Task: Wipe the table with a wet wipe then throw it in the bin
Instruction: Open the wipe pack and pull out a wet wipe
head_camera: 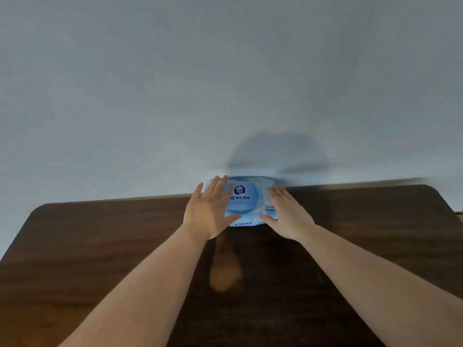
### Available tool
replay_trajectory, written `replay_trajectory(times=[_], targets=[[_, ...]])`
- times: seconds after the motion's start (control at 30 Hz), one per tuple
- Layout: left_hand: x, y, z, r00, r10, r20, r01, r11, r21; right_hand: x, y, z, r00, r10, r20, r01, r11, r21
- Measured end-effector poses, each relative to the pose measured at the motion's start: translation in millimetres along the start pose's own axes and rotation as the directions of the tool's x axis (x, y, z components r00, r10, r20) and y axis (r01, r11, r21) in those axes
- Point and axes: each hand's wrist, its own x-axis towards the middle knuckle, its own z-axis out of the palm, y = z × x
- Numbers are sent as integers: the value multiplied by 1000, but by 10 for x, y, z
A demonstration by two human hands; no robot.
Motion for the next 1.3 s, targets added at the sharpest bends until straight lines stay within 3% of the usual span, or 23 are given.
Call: replay_trajectory(times=[0.23, 0.43, 0.6, 0.67, 0.73, 0.8, 0.93, 1.1, 1.2, 1.3], targets=[[327, 81, 263, 997, 2, 74, 1, 999, -38, 184, 45, 170, 996, -10, 84, 4, 998, 66], [407, -11, 294, 998, 70, -3, -70, 997, -33, 223, 55, 215, 996, -9, 91, 1, 996, 89], [400, -63, 303, 998, 65, -4, -64, 966, -249, 239, 55, 217, 995, -6, 102, -3, 996, 89], [414, -6, 296, 988, -18, -153, -40, 930, -366, 231, 52, 213, 994, -8, 112, -2, 996, 85], [478, 36, 273, 910, -174, -375, 0, 907, -421, 214, 45, 213, 994, -6, 111, -3, 997, 79], [503, 65, 143, 849, -298, -436, 92, 896, -435, 210, 40, 212, 994, -3, 111, -5, 997, 75], [488, 88, 29, 841, -487, -237, 347, 821, -454, 222, 42, 186, 994, -14, 108, 7, 998, 63], [394, 270, 232, 938, -301, -173, 185, 854, -486, 183, 54, 99, 993, -36, 110, 23, 993, 113], [430, 291, 221, 906, -387, -173, 252, 820, -513, 173, 29, 16, 997, -29, 67, 22, 994, 110], [418, 188, 215, 858, -475, -197, 248, 718, -651, 211, -31, -43, 988, -55, -142, 59, 998, 19]])
